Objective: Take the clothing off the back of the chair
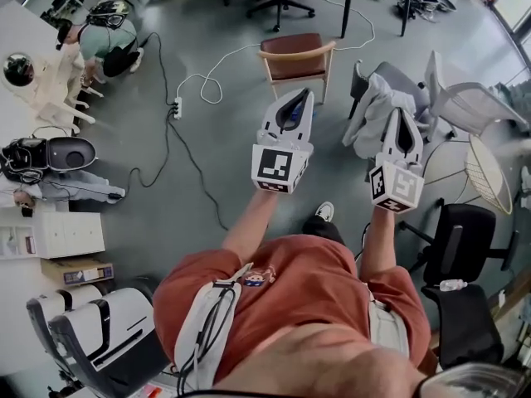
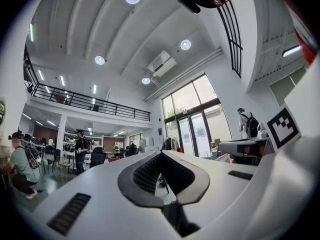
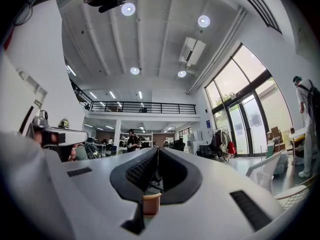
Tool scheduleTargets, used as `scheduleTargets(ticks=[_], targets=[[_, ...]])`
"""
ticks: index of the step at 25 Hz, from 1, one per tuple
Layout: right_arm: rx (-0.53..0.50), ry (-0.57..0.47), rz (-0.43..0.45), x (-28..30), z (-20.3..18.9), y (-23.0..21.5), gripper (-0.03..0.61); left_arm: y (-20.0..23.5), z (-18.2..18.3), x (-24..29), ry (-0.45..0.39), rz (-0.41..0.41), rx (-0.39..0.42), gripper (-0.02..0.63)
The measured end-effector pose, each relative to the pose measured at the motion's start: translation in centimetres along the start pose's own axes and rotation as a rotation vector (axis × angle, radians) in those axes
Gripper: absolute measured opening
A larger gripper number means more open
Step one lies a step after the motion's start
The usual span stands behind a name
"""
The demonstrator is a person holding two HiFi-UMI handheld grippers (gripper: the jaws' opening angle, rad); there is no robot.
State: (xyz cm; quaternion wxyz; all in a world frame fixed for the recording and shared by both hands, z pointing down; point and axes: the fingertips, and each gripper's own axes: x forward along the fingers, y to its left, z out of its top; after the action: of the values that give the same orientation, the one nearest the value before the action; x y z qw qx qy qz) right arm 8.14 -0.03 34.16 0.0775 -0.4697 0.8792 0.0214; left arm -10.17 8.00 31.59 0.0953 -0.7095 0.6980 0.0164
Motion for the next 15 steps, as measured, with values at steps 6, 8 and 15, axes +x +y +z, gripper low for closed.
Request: scheduleTargets(ticks=[6, 8, 15], targets=[[-0.002, -0.003, -0.037, 4.0, -0.3, -7.4, 0.023, -3.0, -0.9, 8.2, -0.012, -0.026, 0.003, 0.014], [0.007, -0.002, -0.048, 5.1, -0.7, -9.2, 0.023, -3.9, -1.1, 10.4, -0.015, -0.038, 0.006, 0.014], [0.003, -0.016, -0.096, 7.2, -0.8, -13.5, 0.023, -5.8, -1.4, 15.5, -0.026, -0.08, 0.005, 0.014]])
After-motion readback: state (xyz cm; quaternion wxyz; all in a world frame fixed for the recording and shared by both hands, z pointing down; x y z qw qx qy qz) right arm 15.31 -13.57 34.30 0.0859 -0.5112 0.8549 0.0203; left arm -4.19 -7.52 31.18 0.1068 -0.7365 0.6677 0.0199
